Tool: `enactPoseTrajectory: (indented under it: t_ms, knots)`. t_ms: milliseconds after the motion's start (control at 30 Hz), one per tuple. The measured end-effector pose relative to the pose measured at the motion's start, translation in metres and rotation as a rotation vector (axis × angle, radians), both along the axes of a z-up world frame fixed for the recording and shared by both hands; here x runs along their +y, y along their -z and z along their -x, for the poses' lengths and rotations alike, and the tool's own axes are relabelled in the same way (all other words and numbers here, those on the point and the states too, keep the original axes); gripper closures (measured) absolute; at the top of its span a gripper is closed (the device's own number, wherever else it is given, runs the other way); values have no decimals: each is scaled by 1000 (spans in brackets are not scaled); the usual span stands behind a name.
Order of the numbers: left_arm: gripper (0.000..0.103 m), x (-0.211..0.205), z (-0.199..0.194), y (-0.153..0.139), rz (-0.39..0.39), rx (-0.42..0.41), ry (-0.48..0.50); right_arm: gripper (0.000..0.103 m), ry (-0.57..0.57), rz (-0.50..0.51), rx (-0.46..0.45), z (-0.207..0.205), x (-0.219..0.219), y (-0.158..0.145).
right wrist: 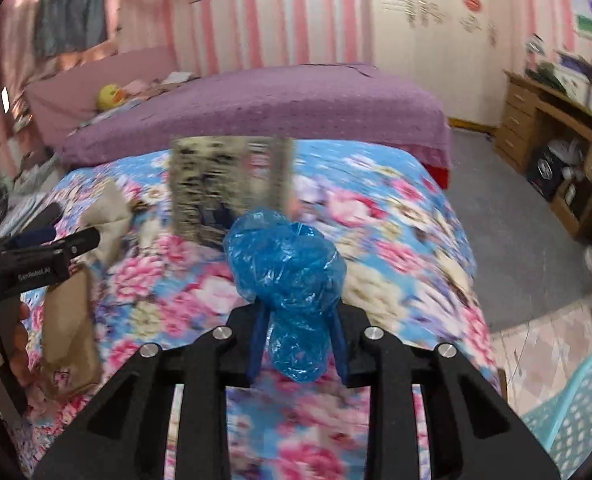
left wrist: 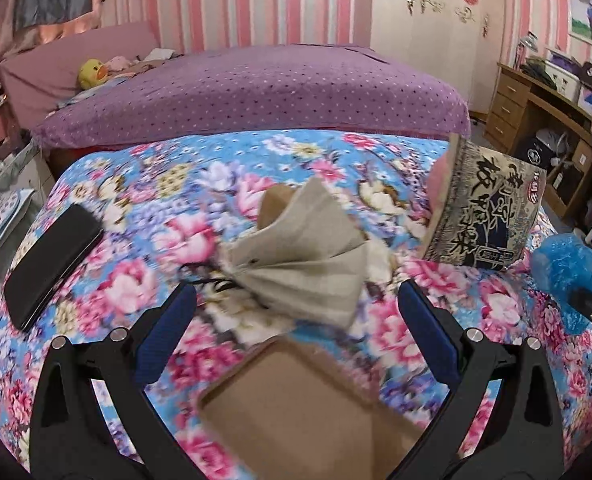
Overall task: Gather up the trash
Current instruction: 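Grasp the beige face mask with the left tool while the right tool grasps the blue plastic bag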
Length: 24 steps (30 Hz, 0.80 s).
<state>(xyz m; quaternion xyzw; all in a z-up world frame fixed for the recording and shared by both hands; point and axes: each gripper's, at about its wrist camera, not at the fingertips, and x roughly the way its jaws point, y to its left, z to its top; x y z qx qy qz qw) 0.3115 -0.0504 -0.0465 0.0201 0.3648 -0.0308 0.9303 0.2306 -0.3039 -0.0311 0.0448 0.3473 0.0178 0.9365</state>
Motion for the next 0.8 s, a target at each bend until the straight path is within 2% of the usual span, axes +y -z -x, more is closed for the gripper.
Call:
enactPoseTrajectory:
  t_ms: [67, 133, 167, 200, 233, 333, 400, 500, 600, 800]
  knots:
    - [8, -9, -4, 5, -29, -4, 4, 75, 26, -36, 5, -4, -14, 4]
    - [16, -14, -13, 15, -91, 20, -11, 75, 34, -50, 7, -6, -20, 6]
    - [29, -14, -19, 20, -84, 58, -3, 75, 32, -51, 8, -7, -22, 7]
    - [38, -12, -24, 24, -62, 88, 3, 75, 29, -52, 9, -8, -21, 9]
    - [40, -9, -25, 25, -40, 96, 2, 75, 25, -48, 11, -10, -20, 10]
    - [54, 0, -26, 24, 31, 97, 19, 75, 20, -41, 7, -9, -18, 11]
    - [60, 4, -24, 22, 63, 85, 21, 75, 17, -32, 5, -8, -16, 10]
    - [63, 9, -13, 13, 88, 33, 24, 75, 11, -18, 2, -5, -13, 10]
    - [70, 14, -2, 1, 77, -18, 17, 75, 9, -13, -3, -1, -13, 9]
    - [71, 43, 22, -22, 135, -71, -25, 75, 11, 14, -31, 9, -9, 6]
